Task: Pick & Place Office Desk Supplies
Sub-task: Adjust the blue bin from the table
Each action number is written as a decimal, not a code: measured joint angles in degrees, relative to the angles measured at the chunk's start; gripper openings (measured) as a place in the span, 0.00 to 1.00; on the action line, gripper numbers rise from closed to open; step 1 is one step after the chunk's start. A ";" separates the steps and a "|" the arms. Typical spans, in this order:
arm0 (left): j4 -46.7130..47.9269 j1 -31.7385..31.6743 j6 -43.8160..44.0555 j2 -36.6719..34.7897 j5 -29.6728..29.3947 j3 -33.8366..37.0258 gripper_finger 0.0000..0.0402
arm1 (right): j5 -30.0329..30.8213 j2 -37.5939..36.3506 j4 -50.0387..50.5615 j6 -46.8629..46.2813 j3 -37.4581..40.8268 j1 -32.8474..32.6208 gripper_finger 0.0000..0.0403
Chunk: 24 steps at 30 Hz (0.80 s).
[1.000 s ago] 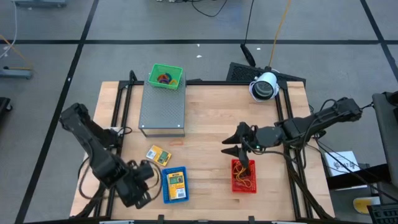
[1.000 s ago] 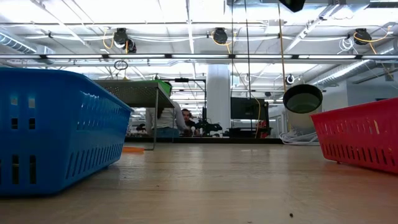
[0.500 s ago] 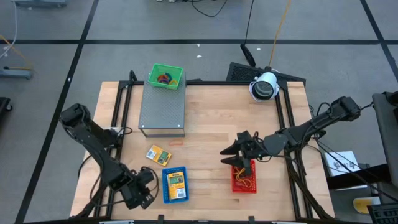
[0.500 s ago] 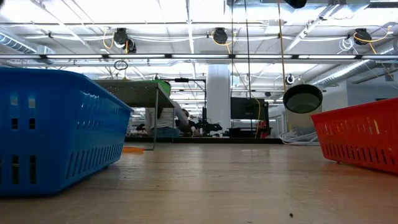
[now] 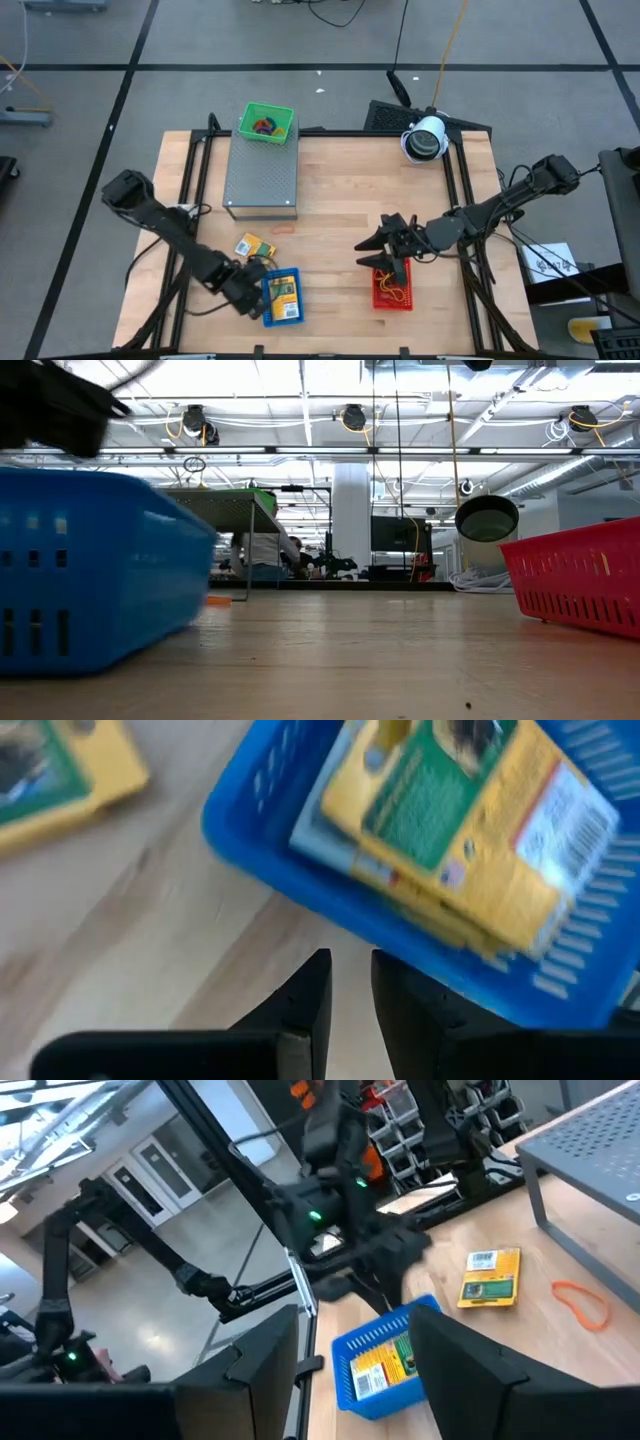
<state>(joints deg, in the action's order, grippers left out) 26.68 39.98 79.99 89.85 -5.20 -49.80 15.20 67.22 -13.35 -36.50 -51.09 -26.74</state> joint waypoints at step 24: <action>-8.78 -16.90 -3.16 3.55 6.15 -0.28 0.20 | -0.24 0.00 -2.27 1.63 -0.02 0.00 0.45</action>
<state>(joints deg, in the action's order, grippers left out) 17.90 23.08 76.83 93.40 0.95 -50.09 14.96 67.22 -15.62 -34.87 -51.11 -26.74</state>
